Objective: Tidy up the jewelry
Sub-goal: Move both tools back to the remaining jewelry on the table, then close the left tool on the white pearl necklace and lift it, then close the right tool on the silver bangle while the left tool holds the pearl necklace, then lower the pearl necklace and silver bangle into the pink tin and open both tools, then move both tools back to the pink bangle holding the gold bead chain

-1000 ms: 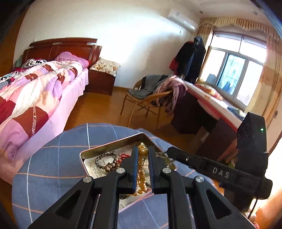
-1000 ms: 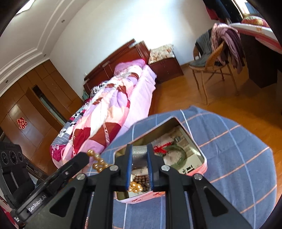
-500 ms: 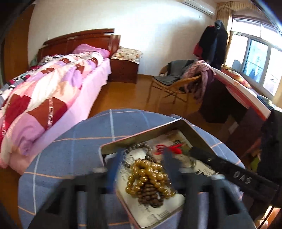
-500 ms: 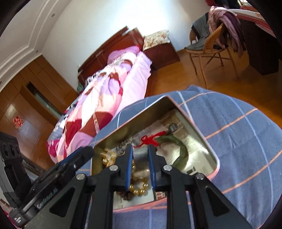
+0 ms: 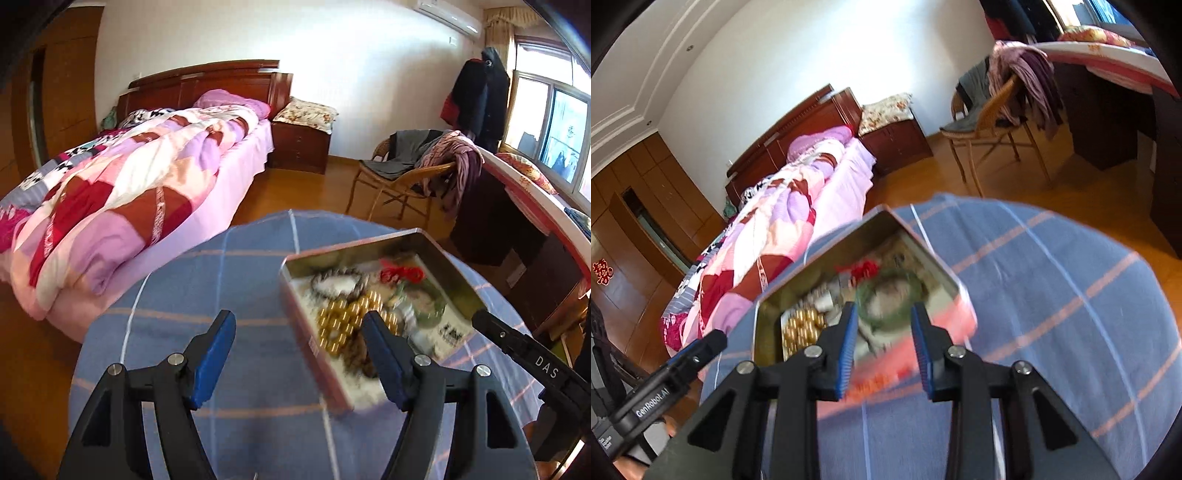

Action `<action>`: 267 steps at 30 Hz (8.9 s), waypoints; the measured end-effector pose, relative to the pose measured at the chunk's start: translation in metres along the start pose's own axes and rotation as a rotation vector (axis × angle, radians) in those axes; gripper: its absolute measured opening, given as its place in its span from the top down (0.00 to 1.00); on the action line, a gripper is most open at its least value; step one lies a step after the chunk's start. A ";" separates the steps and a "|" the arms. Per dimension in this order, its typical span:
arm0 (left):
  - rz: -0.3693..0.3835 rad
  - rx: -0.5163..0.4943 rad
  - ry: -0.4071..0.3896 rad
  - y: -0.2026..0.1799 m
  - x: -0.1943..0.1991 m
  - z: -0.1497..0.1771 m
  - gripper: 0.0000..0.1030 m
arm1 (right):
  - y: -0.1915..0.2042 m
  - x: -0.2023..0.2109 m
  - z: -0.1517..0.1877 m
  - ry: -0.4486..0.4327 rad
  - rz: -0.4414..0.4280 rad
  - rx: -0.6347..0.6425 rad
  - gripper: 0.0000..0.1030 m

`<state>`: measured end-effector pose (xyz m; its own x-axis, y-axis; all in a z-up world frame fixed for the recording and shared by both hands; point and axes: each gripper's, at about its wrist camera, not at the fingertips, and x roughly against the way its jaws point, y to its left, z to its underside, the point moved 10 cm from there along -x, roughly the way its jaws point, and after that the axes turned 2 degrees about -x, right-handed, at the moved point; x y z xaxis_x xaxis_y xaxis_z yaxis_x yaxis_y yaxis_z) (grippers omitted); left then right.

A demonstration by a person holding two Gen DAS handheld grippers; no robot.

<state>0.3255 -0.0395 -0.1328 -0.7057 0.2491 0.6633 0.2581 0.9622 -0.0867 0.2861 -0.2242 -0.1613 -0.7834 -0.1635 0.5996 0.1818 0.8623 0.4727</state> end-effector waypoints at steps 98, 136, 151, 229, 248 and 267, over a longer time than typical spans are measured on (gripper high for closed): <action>0.151 0.087 -0.062 0.077 0.127 0.091 0.95 | 0.093 0.036 0.150 0.264 -0.153 0.228 0.60; 0.142 0.107 -0.105 0.074 0.129 0.069 0.95 | 0.096 0.038 0.106 0.189 -0.111 0.289 0.93; 0.139 0.113 -0.091 0.073 0.125 0.071 0.95 | 0.100 -0.011 0.161 0.321 -0.004 0.485 0.32; 0.173 0.159 0.017 -0.020 -0.034 -0.033 0.37 | 0.004 -0.023 -0.041 -0.102 0.022 0.093 0.23; 0.045 0.109 0.072 0.008 0.031 0.065 0.37 | 0.008 0.024 0.044 0.017 0.051 0.112 0.23; -0.012 0.098 0.042 0.053 0.081 0.115 0.37 | 0.045 0.046 0.100 0.088 0.008 0.221 0.25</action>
<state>0.2065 0.0444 -0.1688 -0.6795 0.2344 0.6952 0.1822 0.9718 -0.1495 0.1989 -0.1452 -0.1770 -0.7260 -0.1894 0.6611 0.0456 0.9460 0.3210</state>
